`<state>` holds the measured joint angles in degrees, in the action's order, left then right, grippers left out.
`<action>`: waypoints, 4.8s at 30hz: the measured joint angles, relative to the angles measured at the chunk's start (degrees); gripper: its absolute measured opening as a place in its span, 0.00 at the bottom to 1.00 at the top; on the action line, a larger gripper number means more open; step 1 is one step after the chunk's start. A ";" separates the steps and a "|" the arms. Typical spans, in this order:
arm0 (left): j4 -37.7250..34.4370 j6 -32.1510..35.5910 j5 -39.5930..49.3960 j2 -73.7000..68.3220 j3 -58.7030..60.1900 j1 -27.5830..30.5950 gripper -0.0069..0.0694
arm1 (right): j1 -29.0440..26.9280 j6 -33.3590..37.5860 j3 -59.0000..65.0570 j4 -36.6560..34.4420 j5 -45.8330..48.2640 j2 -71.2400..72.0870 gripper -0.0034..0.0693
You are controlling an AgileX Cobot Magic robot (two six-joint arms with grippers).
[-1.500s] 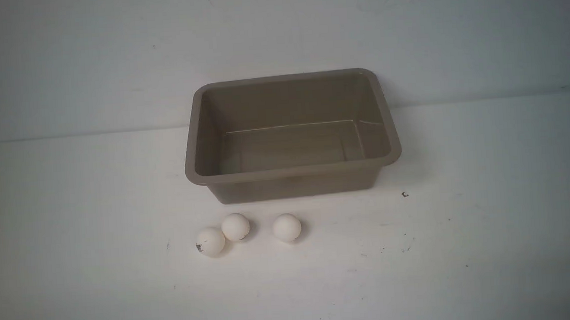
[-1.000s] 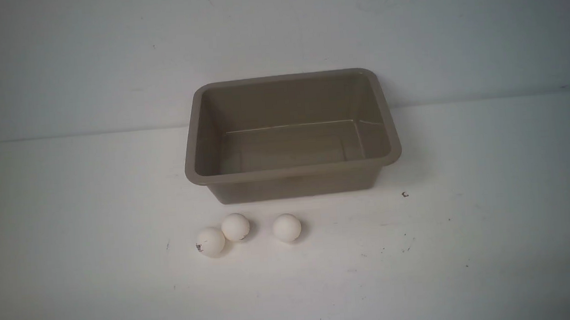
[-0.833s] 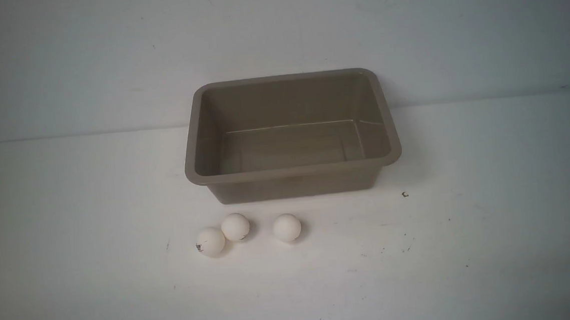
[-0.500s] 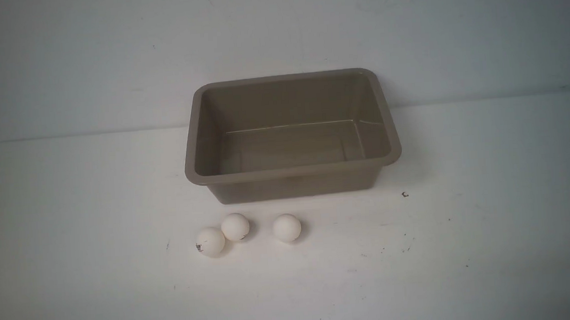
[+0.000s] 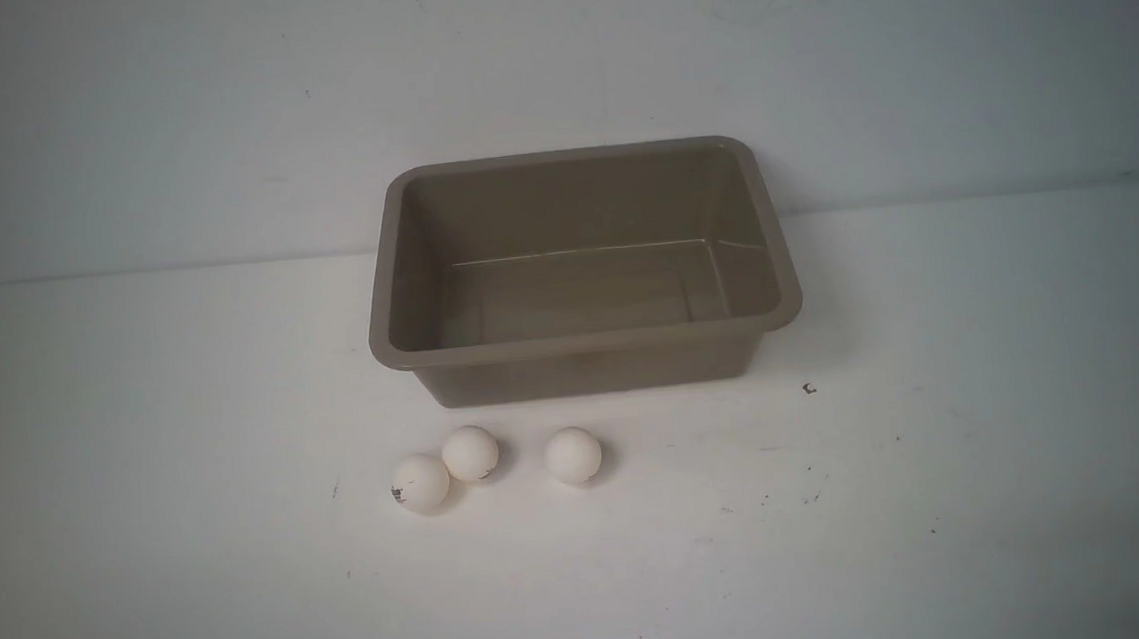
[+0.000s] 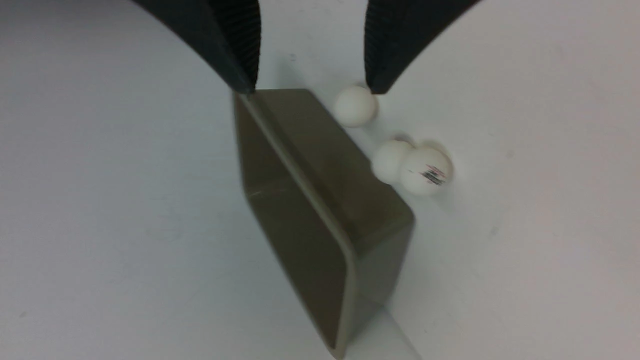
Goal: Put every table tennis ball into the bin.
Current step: Use the left arm to clamp the table tennis ball closest to it, then use the left arm to put the table tennis ball into the box
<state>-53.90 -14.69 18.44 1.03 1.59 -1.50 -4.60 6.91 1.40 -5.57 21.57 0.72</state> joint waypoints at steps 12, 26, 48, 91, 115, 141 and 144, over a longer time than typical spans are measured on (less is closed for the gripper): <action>-16.26 3.82 -12.45 0.00 0.00 0.00 0.44 | 0.00 0.00 0.00 0.00 0.00 0.00 0.03; -31.14 3.18 -23.93 0.00 -0.62 0.00 0.44 | 0.00 0.00 0.00 0.00 0.00 0.00 0.03; -10.96 47.47 -15.58 -2.99 -23.32 0.00 0.36 | 0.00 0.00 0.00 0.00 0.00 0.00 0.03; 18.07 56.84 12.30 -86.06 -52.05 -4.38 0.71 | 0.00 0.00 0.00 0.00 0.00 0.00 0.03; 26.00 52.07 14.52 -108.28 -63.46 -4.86 0.71 | 0.00 -0.92 0.00 0.00 0.00 0.00 0.03; 37.79 36.71 18.59 -96.05 -69.35 -7.89 0.55 | 0.00 -0.92 0.00 0.00 0.00 0.00 0.03; 36.80 36.86 18.58 -97.83 -78.79 -10.94 0.55 | 0.00 -0.92 0.00 0.00 0.00 0.00 0.03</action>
<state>-17.10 22.17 37.02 -96.81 -77.21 -12.44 -4.60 5.99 1.40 -5.57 21.57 0.72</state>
